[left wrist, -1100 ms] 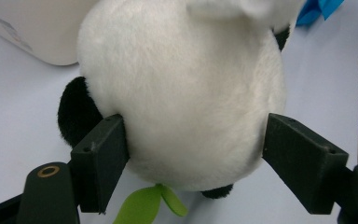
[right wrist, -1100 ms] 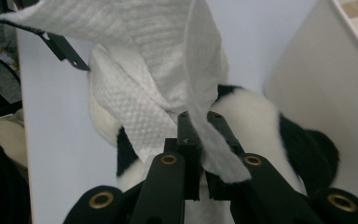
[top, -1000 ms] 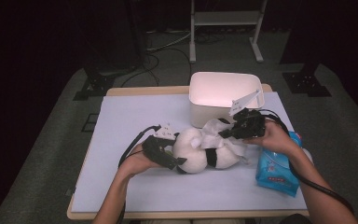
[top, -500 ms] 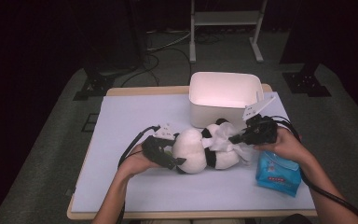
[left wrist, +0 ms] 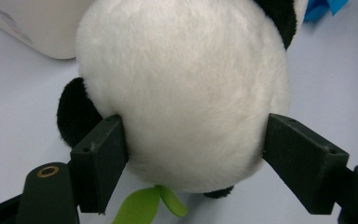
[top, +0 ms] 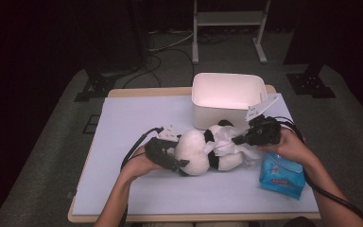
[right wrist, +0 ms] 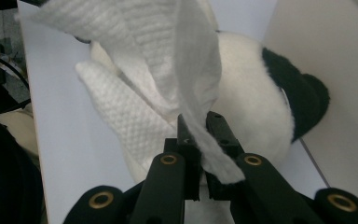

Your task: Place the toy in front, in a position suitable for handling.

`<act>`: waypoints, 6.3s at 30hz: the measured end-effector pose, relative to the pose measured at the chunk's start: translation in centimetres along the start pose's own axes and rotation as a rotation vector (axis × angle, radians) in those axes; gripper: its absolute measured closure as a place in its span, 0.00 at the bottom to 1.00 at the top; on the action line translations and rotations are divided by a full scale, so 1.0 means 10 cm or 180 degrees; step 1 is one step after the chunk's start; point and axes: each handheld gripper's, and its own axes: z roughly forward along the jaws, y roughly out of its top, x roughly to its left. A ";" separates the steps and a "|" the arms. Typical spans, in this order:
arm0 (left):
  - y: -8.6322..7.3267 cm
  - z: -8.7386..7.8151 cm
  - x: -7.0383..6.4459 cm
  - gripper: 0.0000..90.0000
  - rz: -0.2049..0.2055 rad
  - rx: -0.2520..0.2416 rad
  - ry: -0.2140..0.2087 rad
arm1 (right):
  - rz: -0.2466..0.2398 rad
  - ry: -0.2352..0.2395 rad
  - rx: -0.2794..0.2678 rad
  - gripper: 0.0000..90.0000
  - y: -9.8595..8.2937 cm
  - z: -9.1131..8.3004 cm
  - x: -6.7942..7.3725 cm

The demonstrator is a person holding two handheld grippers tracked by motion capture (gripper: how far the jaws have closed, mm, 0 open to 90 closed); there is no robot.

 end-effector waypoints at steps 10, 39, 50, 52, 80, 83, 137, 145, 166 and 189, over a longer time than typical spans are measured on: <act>0.02 -0.02 0.00 0.25 0.0001 -0.0052 -0.0011 | -0.0132 0.0175 0.0045 0.94 0.08 0.18 0.14; 0.25 0.03 -0.03 0.28 0.0104 -0.0133 -0.0064 | -0.0185 0.0207 -0.0069 0.94 0.08 0.02 0.18; 0.20 0.00 -0.10 0.27 0.0194 -0.0130 -0.0080 | -0.0075 0.0060 -0.0041 0.94 0.25 0.03 -0.03; 0.20 0.00 -0.10 0.27 0.0197 -0.0120 -0.0088 | -0.0063 0.0059 -0.0040 0.94 0.25 0.04 -0.05; 0.44 0.09 -0.01 0.36 0.0532 0.0094 -0.0424 | -0.0076 0.0239 -0.0105 0.95 -0.02 -0.10 0.10; 0.52 0.06 -0.01 0.37 0.0744 0.0089 -0.0382 | -0.0053 0.0181 -0.0154 0.95 0.03 -0.14 0.08; 0.48 -0.07 0.08 0.35 0.0908 -0.0047 -0.0254 | -0.0078 0.0314 0.0154 0.95 0.35 0.19 -0.04; 0.27 -0.19 0.11 0.16 0.0405 -0.0171 -0.0382 | -0.0227 0.0394 0.0207 0.95 0.28 0.20 0.20; 0.24 -0.14 -0.01 0.29 0.0689 -0.0028 -0.0377 | -0.0377 0.0421 0.0286 0.95 0.35 0.19 0.36; 0.33 -0.27 0.02 0.19 0.0437 -0.0166 -0.0652 | -0.0391 0.0484 0.0472 0.95 0.39 0.26 0.32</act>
